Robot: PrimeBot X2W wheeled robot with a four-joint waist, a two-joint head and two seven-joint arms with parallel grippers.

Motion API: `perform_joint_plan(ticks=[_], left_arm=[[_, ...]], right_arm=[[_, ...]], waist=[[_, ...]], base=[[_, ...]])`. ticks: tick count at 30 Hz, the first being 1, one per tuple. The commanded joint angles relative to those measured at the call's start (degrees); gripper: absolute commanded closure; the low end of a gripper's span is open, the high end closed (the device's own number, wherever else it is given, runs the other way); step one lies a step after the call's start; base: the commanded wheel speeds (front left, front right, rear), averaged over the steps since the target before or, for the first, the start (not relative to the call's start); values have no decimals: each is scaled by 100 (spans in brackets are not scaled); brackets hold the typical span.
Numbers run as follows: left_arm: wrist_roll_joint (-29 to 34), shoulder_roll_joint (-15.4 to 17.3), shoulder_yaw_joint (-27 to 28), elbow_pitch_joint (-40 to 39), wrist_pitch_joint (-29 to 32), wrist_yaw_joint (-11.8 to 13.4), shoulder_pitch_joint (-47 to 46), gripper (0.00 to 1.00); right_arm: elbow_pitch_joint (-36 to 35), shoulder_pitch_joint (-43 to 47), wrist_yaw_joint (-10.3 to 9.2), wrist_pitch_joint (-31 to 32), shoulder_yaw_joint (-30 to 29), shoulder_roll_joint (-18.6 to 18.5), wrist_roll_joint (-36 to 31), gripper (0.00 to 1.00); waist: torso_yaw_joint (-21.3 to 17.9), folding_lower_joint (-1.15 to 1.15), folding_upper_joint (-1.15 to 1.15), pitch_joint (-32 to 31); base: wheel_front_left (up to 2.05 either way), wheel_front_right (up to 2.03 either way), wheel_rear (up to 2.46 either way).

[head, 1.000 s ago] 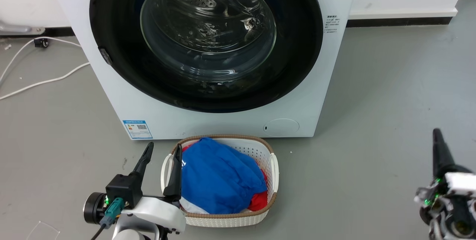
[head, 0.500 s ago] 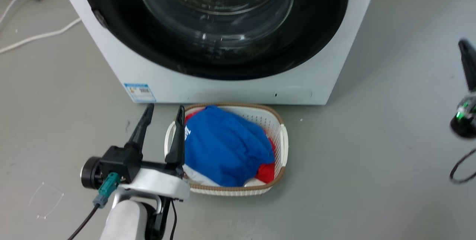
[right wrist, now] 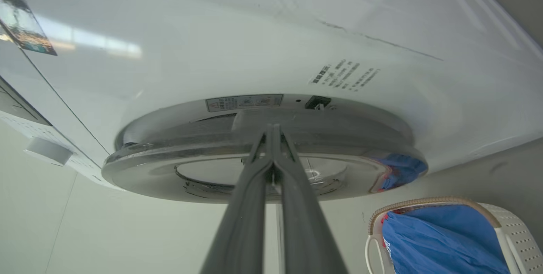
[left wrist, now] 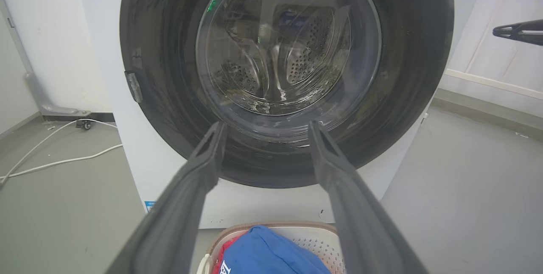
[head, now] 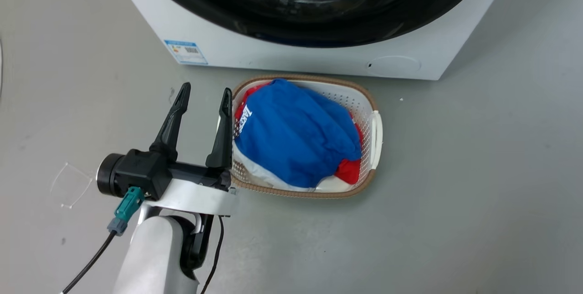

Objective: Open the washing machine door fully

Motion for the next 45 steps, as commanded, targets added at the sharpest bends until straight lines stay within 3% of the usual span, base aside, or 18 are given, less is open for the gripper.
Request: perform_joint_plan(ticks=[1, 14, 22, 36, 45], left_arm=[[-10, -13, -8, -23, -14, -23, -88, 0], [-158, -17, -291, -181, -14, 51, -382, 0], [-181, -17, -320, -224, -14, 76, -482, 0], [-168, -16, -289, -61, -14, 110, -298, 0], [-202, -16, -255, 192, -14, 84, -34, 0]], right_arm=[[68, -148, 2, 32, 51, 27, -73, 100], [717, -1407, 2, 27, 390, 85, -672, 100], [820, -1786, 2, 397, 566, 157, -859, 100], [447, -1044, 2, 1390, 635, 342, -657, 100], [2, -125, 3, 2081, 641, 571, -444, 100]], waist=[[105, -1, 0, 126], [343, -1, 0, 659], [359, -1, 0, 892], [197, -1, 0, 633], [127, -1, 0, 61]], base=[[0, 0, 0], [0, 0, 0], [0, 0, 0], [0, 0, 0], [0, 0, 0]])
